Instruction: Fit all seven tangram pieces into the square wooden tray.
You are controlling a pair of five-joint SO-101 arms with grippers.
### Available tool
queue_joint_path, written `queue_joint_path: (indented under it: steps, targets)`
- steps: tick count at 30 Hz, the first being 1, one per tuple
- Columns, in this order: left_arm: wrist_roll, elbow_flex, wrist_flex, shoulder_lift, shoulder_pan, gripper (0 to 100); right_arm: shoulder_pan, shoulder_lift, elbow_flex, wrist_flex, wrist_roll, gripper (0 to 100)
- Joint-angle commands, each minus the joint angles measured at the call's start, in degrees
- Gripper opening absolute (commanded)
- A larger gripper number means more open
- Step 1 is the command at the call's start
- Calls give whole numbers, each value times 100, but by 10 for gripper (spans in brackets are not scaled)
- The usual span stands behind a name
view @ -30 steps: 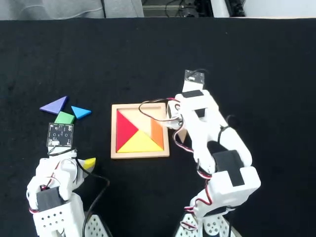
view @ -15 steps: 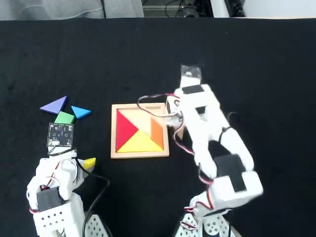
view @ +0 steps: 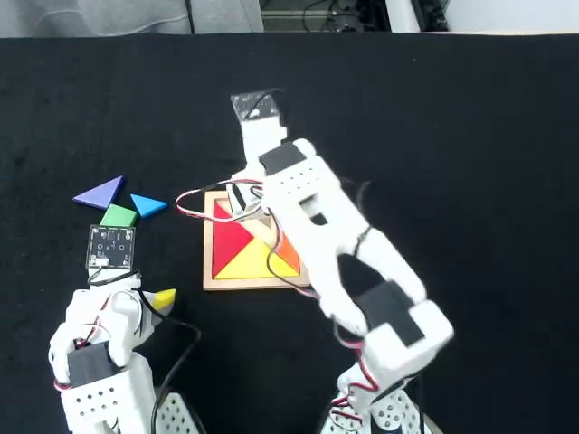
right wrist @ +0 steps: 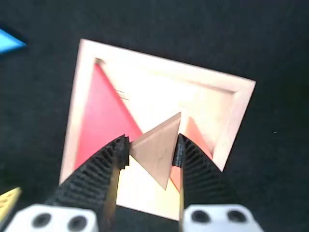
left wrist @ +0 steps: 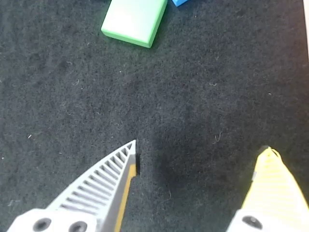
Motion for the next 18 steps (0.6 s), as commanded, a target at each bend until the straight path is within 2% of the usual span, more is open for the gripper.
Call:
queue_joint_path:
  steps: [1,13,18]
  targets:
    - [-35,4,-44,-26,-48,374,26,338,-382,35,62,86]
    - [-35,4,-44,-26,-48,374,35,435,-426,308,-62,91]
    - [-35,4,-44,-26,-48,374,26,435,-426,343,-422,225]
